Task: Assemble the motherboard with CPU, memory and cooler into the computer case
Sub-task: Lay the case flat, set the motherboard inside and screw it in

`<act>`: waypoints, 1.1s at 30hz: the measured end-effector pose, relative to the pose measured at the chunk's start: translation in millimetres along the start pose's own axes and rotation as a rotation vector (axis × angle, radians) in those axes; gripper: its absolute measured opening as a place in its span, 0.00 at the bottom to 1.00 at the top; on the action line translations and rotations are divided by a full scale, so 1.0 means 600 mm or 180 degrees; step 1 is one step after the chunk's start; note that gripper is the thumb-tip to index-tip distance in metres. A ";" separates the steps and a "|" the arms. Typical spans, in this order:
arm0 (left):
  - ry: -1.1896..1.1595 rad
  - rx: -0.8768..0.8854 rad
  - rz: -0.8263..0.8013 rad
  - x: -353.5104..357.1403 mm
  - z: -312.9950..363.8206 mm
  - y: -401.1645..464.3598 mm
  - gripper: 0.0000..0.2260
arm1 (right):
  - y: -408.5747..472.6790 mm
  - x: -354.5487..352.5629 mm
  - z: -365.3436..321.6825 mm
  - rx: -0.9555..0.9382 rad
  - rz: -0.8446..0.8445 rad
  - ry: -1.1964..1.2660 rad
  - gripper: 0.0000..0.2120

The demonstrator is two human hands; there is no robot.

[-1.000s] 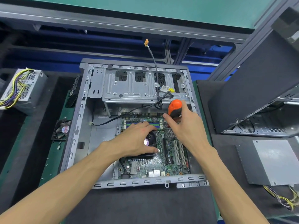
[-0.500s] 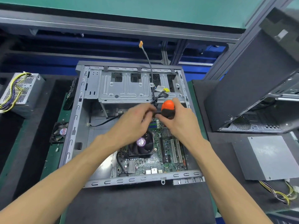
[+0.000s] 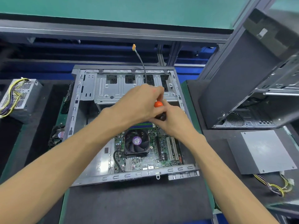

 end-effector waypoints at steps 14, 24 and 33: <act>-0.0149 0.0205 -0.0182 -0.008 0.001 0.006 0.08 | 0.002 -0.004 0.006 -0.0046 0.0089 0.0359 0.12; 0.0513 -0.0254 -0.0233 0.001 0.008 -0.007 0.20 | -0.002 -0.005 0.006 -0.0003 -0.0114 0.1032 0.07; 0.0540 0.0094 -0.0714 0.014 0.028 -0.003 0.16 | -0.005 -0.006 0.017 0.0109 -0.0156 0.1234 0.06</act>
Point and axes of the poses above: each hand's wrist, its own y-axis towards the middle knuckle, its own x-axis out of the palm, z = x × y, the point moved 6 cm from there along y, towards the middle knuckle
